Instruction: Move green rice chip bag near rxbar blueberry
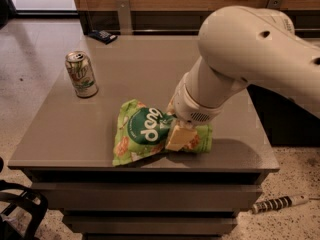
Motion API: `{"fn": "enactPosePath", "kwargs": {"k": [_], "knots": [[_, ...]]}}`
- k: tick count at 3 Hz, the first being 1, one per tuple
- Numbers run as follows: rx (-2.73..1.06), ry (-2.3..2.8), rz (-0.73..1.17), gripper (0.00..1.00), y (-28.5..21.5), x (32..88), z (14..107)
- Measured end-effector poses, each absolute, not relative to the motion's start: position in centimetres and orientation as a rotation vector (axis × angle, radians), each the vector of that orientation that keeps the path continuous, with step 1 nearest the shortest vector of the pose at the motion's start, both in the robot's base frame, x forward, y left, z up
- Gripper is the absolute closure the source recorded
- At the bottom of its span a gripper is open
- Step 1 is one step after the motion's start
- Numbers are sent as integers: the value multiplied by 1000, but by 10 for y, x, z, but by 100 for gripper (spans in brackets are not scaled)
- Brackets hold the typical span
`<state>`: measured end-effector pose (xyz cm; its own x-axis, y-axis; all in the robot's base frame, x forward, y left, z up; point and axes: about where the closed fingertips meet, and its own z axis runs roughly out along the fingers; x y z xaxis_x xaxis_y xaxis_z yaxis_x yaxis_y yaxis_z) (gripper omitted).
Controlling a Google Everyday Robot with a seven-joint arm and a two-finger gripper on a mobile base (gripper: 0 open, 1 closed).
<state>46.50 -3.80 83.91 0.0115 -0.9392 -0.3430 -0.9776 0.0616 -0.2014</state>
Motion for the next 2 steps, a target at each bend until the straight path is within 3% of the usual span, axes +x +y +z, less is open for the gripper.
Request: {"fn": "enactPosePath", "kwargs": {"k": [2], "knots": [[-1948, 1950, -34, 100, -51, 503, 903]]}}
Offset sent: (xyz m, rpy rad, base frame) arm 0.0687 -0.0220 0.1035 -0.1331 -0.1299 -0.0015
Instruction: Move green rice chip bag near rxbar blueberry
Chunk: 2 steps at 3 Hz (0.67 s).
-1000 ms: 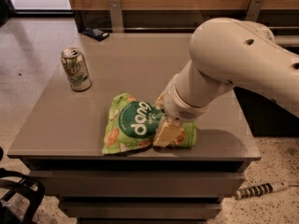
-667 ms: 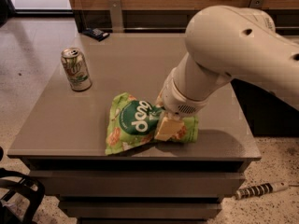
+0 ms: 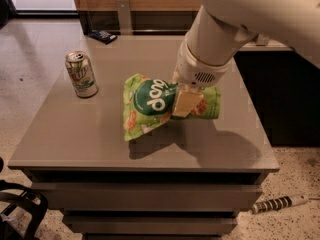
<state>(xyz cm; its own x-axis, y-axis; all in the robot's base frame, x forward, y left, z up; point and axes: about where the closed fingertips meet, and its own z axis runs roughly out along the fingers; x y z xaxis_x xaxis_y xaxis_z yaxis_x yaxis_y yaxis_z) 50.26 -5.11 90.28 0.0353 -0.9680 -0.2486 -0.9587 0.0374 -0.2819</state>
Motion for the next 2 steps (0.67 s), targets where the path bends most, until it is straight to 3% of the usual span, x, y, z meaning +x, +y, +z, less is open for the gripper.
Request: {"fn": "enactPosePath", "kwargs": {"k": [2], "knots": [[-1846, 1885, -211, 100, -79, 549, 980]]}}
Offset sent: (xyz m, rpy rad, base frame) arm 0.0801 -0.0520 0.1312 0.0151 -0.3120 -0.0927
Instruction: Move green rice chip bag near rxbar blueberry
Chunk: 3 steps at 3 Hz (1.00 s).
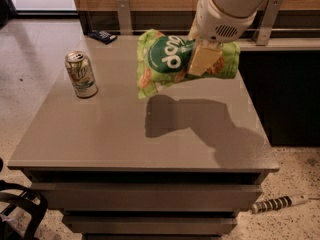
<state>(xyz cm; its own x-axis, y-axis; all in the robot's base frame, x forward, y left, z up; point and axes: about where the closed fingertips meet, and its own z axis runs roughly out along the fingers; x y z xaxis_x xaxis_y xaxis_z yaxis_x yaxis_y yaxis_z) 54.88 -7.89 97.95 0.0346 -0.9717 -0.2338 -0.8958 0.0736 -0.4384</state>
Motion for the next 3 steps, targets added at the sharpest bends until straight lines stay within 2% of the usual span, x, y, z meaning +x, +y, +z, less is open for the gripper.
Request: {"fn": "enactPosePath", "kwargs": {"k": [1, 2, 3], "knots": [[-1743, 1814, -271, 100, -92, 569, 1018], [-1743, 1813, -271, 100, -92, 569, 1018], [-1792, 1721, -301, 100, -75, 597, 1028]]}}
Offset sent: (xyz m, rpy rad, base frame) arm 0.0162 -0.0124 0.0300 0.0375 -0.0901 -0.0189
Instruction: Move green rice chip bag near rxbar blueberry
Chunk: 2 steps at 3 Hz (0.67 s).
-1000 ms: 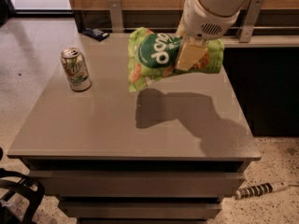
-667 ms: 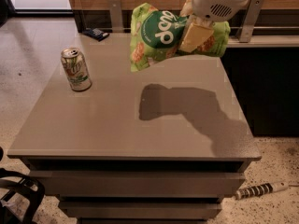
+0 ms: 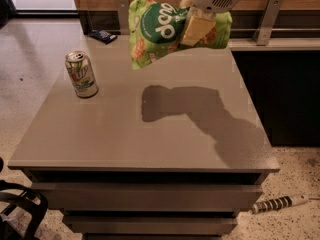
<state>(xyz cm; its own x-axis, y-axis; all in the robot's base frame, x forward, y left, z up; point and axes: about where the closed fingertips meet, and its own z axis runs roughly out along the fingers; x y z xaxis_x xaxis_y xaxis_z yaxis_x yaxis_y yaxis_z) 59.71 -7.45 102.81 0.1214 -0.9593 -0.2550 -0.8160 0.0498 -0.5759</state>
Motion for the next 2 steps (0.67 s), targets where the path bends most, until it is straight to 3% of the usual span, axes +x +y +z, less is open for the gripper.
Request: {"fn": "enactPosePath", "kwargs": {"k": [2], "knots": [[-1883, 1555, -388, 100, -27, 696, 1034]]}}
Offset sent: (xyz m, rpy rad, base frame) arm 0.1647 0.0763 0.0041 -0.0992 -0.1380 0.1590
